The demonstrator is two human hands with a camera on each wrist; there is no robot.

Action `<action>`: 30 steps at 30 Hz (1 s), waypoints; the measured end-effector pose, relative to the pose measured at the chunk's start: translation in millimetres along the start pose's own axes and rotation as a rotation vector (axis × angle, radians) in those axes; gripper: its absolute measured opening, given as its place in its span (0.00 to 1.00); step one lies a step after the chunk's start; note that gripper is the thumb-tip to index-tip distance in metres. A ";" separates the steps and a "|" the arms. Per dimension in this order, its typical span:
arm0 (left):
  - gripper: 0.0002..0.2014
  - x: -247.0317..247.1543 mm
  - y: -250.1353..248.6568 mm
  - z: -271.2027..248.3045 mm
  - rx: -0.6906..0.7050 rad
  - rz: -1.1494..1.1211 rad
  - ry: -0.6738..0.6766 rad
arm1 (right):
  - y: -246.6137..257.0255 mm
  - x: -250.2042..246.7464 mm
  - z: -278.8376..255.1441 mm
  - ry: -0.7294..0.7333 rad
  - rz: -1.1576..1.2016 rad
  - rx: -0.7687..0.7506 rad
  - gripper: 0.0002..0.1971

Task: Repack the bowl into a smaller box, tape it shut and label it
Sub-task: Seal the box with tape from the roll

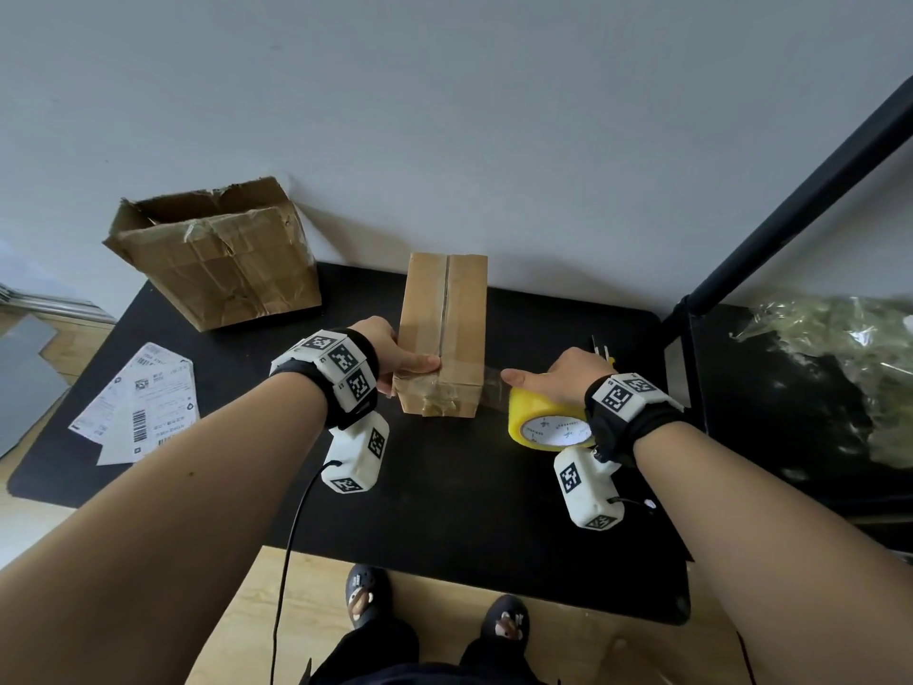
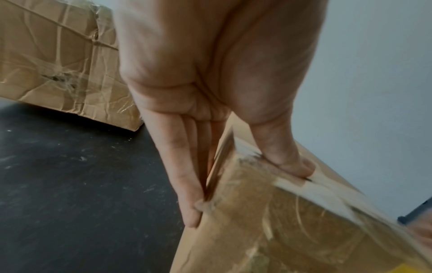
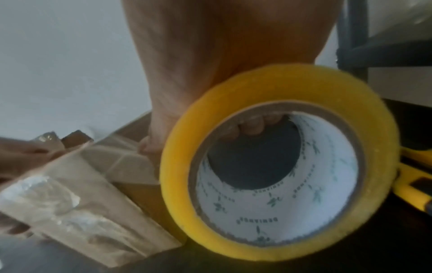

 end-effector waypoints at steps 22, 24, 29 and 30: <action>0.63 36.3 -63.1 -25.1 0.270 0.347 -0.199 | 25.3 -6.0 -4.5 -0.160 0.065 -0.138 0.24; 0.63 47.3 -62.7 -24.4 0.260 0.454 -0.226 | 18.3 -11.7 -3.9 -0.190 0.189 -0.113 0.23; 0.60 48.0 -60.3 -20.4 0.223 0.478 -0.247 | -35.7 -32.3 6.4 -0.393 0.242 0.038 0.15; 0.60 48.0 -61.0 -20.3 0.223 0.484 -0.256 | -49.5 -32.5 8.0 -0.419 0.202 0.089 0.13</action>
Point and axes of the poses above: each hand's wrist, its own z-axis towards the middle knuckle, its own x-axis out of the palm, y = z × x, the point moved 7 cm from there along z, towards the middle knuckle, and after that the axes turned 13 degrees about -y, right-handed, at the moved point
